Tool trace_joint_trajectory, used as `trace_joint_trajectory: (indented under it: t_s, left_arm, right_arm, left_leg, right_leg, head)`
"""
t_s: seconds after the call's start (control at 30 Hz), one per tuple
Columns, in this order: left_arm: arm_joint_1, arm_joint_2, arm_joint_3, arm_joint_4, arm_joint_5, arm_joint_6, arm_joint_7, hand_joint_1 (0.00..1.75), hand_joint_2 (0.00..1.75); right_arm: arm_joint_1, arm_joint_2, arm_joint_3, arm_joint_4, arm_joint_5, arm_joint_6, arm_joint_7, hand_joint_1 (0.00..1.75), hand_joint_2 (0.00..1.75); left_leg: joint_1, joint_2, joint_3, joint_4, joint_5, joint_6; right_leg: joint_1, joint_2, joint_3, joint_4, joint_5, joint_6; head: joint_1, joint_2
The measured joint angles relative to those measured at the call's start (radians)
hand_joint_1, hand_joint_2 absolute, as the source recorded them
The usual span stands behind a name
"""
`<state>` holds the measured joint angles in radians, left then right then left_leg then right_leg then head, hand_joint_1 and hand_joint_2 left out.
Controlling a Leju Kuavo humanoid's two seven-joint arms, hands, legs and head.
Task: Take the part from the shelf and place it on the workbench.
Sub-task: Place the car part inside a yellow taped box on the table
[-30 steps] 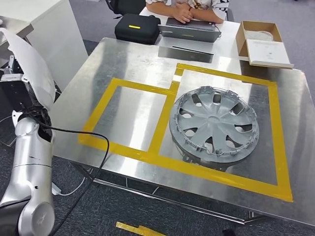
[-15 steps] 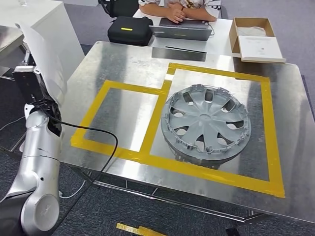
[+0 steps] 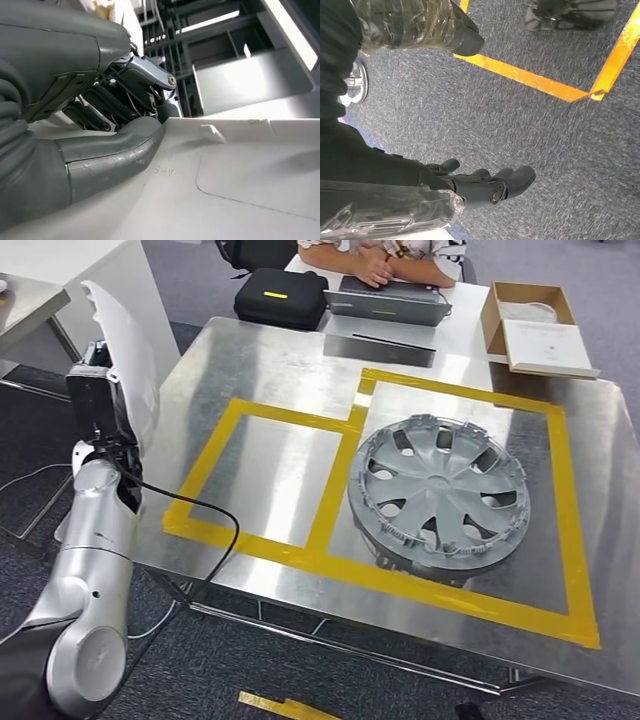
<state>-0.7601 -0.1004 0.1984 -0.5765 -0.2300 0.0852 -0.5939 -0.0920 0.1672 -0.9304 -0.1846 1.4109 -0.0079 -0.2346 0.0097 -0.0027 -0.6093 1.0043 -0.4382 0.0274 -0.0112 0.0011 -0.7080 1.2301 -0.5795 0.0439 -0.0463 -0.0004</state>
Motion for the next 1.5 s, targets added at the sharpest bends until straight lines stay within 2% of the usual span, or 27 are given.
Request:
trace_joint_trajectory:
  t_s: [0.03, 0.07, 0.1, 0.17, 0.2, 0.27, 0.37, 0.43, 0.5, 0.57, 0.6, 0.63, 0.7, 0.77, 0.83, 0.9, 0.93, 1.0, 1.07, 1.1, 1.13, 1.17, 1.23, 1.3, 1.4, 1.47, 1.5]
  left_arm:
    - [0.001, -0.006, -0.001, 0.012, 0.002, -0.004, -0.001, 1.75, 1.75]
    - [0.003, -0.012, -0.001, 0.023, 0.004, -0.006, -0.003, 1.75, 1.75]
    - [0.004, -0.017, -0.001, 0.033, 0.007, -0.007, -0.006, 1.75, 1.75]
    - [0.006, -0.028, -0.001, 0.050, 0.010, -0.006, -0.012, 1.75, 1.75]
    - [0.007, -0.032, 0.000, 0.058, 0.011, -0.006, -0.015, 1.75, 1.75]
    - [0.012, -0.041, 0.001, 0.075, 0.013, -0.006, -0.022, 1.75, 1.75]
    - [0.022, -0.053, 0.001, 0.094, 0.018, -0.009, -0.027, 1.75, 1.75]
    - [0.022, -0.059, 0.001, 0.103, 0.020, -0.010, -0.028, 1.75, 1.75]
    - [0.024, -0.062, 0.001, 0.112, 0.020, -0.011, -0.028, 1.75, 1.75]
    - [0.032, -0.062, 0.002, 0.120, 0.023, -0.017, -0.029, 1.75, 1.75]
    - [0.035, -0.064, 0.002, 0.123, 0.026, -0.021, -0.030, 1.75, 1.75]
    - [0.035, -0.065, 0.002, 0.125, 0.031, -0.025, -0.033, 1.75, 1.75]
    - [0.035, -0.069, 0.003, 0.128, 0.042, -0.030, -0.042, 1.75, 1.75]
    - [0.038, -0.073, 0.004, 0.130, 0.056, -0.035, -0.053, 1.75, 1.75]
    - [0.047, -0.077, 0.006, 0.131, 0.072, -0.039, -0.061, 1.75, 1.75]
    - [0.056, -0.077, 0.014, 0.132, 0.086, -0.039, -0.064, 1.75, 1.75]
    - [0.059, -0.078, 0.019, 0.133, 0.093, -0.039, -0.064, 1.75, 1.75]
    - [0.071, -0.077, 0.031, 0.137, 0.110, -0.037, -0.065, 1.75, 1.75]
    - [0.091, -0.072, 0.047, 0.143, 0.126, -0.034, -0.067, 1.75, 1.75]
    - [0.101, -0.069, 0.056, 0.146, 0.132, -0.032, -0.069, 1.75, 1.75]
    - [0.107, -0.066, 0.064, 0.148, 0.136, -0.030, -0.071, 1.75, 1.75]
    - [0.111, -0.063, 0.070, 0.149, 0.138, -0.029, -0.072, 1.75, 1.75]
    - [0.113, -0.057, 0.080, 0.151, 0.140, -0.028, -0.074, 1.75, 1.75]
    - [0.114, -0.052, 0.086, 0.154, 0.141, -0.028, -0.075, 1.75, 1.75]
    - [0.116, -0.047, 0.093, 0.156, 0.142, -0.028, -0.076, 1.75, 1.75]
    - [0.115, -0.044, 0.097, 0.157, 0.145, -0.027, -0.077, 1.75, 1.75]
    - [0.116, -0.042, 0.098, 0.158, 0.147, -0.026, -0.077, 1.75, 1.75]
  right_arm:
    - [0.000, -0.001, 0.000, 0.000, 0.000, 0.000, 0.000, 0.00, 1.75]
    - [-0.001, -0.003, 0.000, 0.000, 0.000, 0.000, 0.000, 0.00, 1.75]
    - [-0.001, -0.005, 0.000, 0.000, -0.001, 0.000, 0.000, 0.00, 1.75]
    - [-0.002, -0.009, 0.000, 0.000, -0.001, -0.001, 0.000, 0.00, 1.75]
    - [-0.003, -0.010, 0.000, 0.000, -0.001, -0.001, -0.001, 0.00, 1.75]
    - [-0.004, -0.013, 0.000, 0.000, -0.001, 0.000, -0.002, 0.00, 1.75]
    - [-0.003, -0.016, 0.000, 0.000, -0.001, 0.002, -0.002, 0.00, 1.75]
    - [-0.005, -0.019, 0.000, -0.001, -0.001, 0.004, -0.003, 0.00, 1.75]
    - [-0.006, -0.022, 0.000, -0.001, -0.001, 0.004, -0.003, 0.00, 1.75]
    - [-0.005, -0.023, 0.000, -0.001, -0.001, 0.004, -0.003, 0.00, 1.75]
    - [-0.004, -0.023, 0.000, -0.001, -0.001, 0.004, -0.003, 0.00, 1.75]
    - [-0.004, -0.023, 0.000, -0.001, -0.001, 0.004, -0.003, 0.00, 1.75]
    - [-0.004, -0.023, 0.000, -0.001, -0.001, 0.004, -0.003, 0.00, 1.75]
    - [-0.005, -0.023, 0.000, -0.001, -0.001, 0.004, -0.003, 0.00, 1.75]
    - [-0.004, -0.023, 0.000, -0.001, -0.001, 0.004, -0.003, 0.00, 1.75]
    - [-0.002, -0.025, 0.000, -0.001, -0.001, 0.003, -0.004, 0.00, 1.75]
    - [-0.001, -0.026, 0.000, -0.001, -0.002, 0.003, -0.004, 0.00, 1.75]
    - [0.001, -0.028, 0.000, -0.001, -0.003, 0.003, -0.007, 0.00, 1.75]
    - [0.004, -0.030, 0.000, -0.001, -0.003, 0.002, -0.009, 0.00, 1.75]
    - [0.006, -0.031, -0.001, -0.001, -0.004, 0.002, -0.010, 0.00, 1.75]
    - [0.007, -0.032, -0.001, -0.001, -0.004, 0.001, -0.010, 0.00, 1.75]
    - [0.007, -0.033, -0.001, -0.001, -0.004, 0.001, -0.011, 0.00, 1.75]
    - [0.005, -0.034, -0.001, -0.001, -0.004, 0.000, -0.012, 0.00, 1.75]
    - [0.006, -0.034, -0.001, -0.001, -0.004, -0.001, -0.012, 0.00, 1.75]
    - [0.007, -0.034, -0.001, -0.001, -0.004, -0.001, -0.013, 0.00, 1.75]
    - [0.005, -0.035, -0.001, -0.001, -0.004, -0.001, -0.013, 0.00, 1.75]
    - [0.005, -0.035, -0.001, -0.001, -0.004, -0.001, -0.014, 0.00, 1.75]
  left_leg:
    - [-0.001, 0.000, 0.000, 0.000, 0.000, 0.001]
    - [-0.002, -0.001, 0.000, 0.000, -0.001, 0.001]
    - [-0.003, -0.001, 0.001, 0.001, -0.001, 0.001]
    - [-0.004, -0.002, 0.001, 0.002, -0.003, -0.002]
    - [-0.006, -0.002, 0.000, 0.003, -0.004, -0.005]
    - [-0.009, -0.002, -0.003, 0.005, -0.003, -0.014]
    - [-0.008, -0.001, -0.007, 0.011, -0.009, -0.028]
    - [-0.005, 0.000, -0.034, 0.073, -0.051, -0.039]
    - [-0.002, 0.000, -0.091, 0.200, -0.111, -0.047]
    - [0.000, 0.000, -0.128, 0.276, -0.126, -0.049]
    - [0.000, 0.000, -0.123, 0.265, -0.108, -0.048]
    - [0.000, 0.000, -0.103, 0.221, -0.076, -0.044]
    - [-0.003, 0.000, -0.041, 0.092, -0.017, -0.034]
    - [-0.007, 0.000, -0.006, 0.018, -0.002, -0.026]
    - [-0.009, 0.000, -0.004, 0.008, -0.006, -0.019]
    - [-0.005, 0.000, -0.001, 0.000, -0.001, -0.008]
    - [-0.002, 0.000, 0.001, -0.004, 0.001, -0.003]
    - [-0.002, 0.000, 0.002, -0.004, 0.001, 0.003]
    - [-0.002, 0.000, 0.002, -0.004, 0.000, 0.004]
    - [-0.002, 0.000, 0.002, -0.004, 0.000, 0.003]
    - [-0.002, 0.000, 0.002, -0.003, -0.001, 0.002]
    - [-0.002, -0.001, 0.003, -0.002, -0.002, 0.000]
    - [-0.006, -0.003, 0.001, 0.002, -0.005, -0.008]
    - [-0.010, -0.004, -0.003, 0.005, -0.004, -0.018]
    - [-0.006, -0.003, -0.006, 0.016, -0.015, -0.032]
    - [-0.004, -0.002, -0.035, 0.085, -0.061, -0.042]
    - [-0.003, -0.002, -0.064, 0.152, -0.095, -0.045]
  right_leg:
    - [0.000, 0.000, -0.024, 0.047, -0.012, 0.001]
    - [0.000, 0.000, -0.032, 0.060, -0.006, 0.001]
    - [0.000, 0.000, -0.019, 0.029, 0.019, -0.001]
    - [0.001, 0.000, 0.046, -0.107, 0.086, -0.007]
    - [0.002, 0.000, 0.078, -0.169, 0.106, -0.011]
    - [0.005, 0.001, 0.107, -0.220, 0.112, -0.016]
    - [0.003, 0.002, 0.110, -0.224, 0.116, -0.029]
    - [-0.001, 0.001, 0.113, -0.229, 0.119, -0.038]
    - [-0.001, 0.001, 0.113, -0.229, 0.118, -0.044]
    - [-0.001, 0.003, 0.113, -0.227, 0.117, -0.045]
    - [-0.001, 0.004, 0.113, -0.226, 0.117, -0.045]
    - [-0.001, 0.005, 0.114, -0.225, 0.116, -0.044]
    - [0.001, 0.006, 0.115, -0.223, 0.114, -0.040]
    - [0.004, 0.005, 0.112, -0.222, 0.113, -0.031]
    - [0.004, 0.004, 0.110, -0.225, 0.114, -0.021]
    - [0.003, 0.003, 0.098, -0.205, 0.096, -0.011]
    - [0.002, 0.003, 0.080, -0.168, 0.073, -0.008]
    - [-0.001, 0.002, 0.021, -0.043, 0.012, -0.002]
    - [-0.001, 0.002, -0.025, 0.048, -0.012, 0.003]
    - [-0.001, 0.002, -0.025, 0.044, 0.002, 0.004]
    - [-0.002, 0.001, -0.005, 0.001, 0.032, 0.003]
    - [-0.002, 0.001, 0.027, -0.067, 0.068, 0.002]
    - [-0.001, 0.000, 0.090, -0.184, 0.107, -0.003]
    - [0.001, 0.001, 0.111, -0.218, 0.106, -0.011]
    - [-0.001, 0.002, 0.112, -0.221, 0.110, -0.029]
    - [-0.005, 0.002, 0.115, -0.224, 0.112, -0.039]
    - [-0.004, 0.002, 0.115, -0.224, 0.112, -0.043]
  head:
    - [0.000, 0.000]
    - [0.000, 0.000]
    - [0.000, 0.000]
    - [0.000, 0.000]
    - [0.000, 0.000]
    - [-0.001, 0.000]
    - [-0.002, 0.000]
    - [-0.006, 0.000]
    - [-0.009, 0.000]
    - [-0.009, 0.000]
    - [-0.009, 0.000]
    - [-0.009, 0.000]
    - [-0.009, 0.000]
    - [-0.008, 0.000]
    - [-0.008, 0.000]
    - [-0.006, 0.000]
    - [-0.004, 0.000]
    - [0.000, 0.000]
    - [0.000, 0.000]
    - [0.000, 0.000]
    - [0.000, 0.000]
    - [0.000, 0.000]
    - [0.000, 0.000]
    - [-0.001, 0.000]
    - [-0.002, 0.000]
    - [-0.005, 0.000]
    - [-0.007, 0.000]
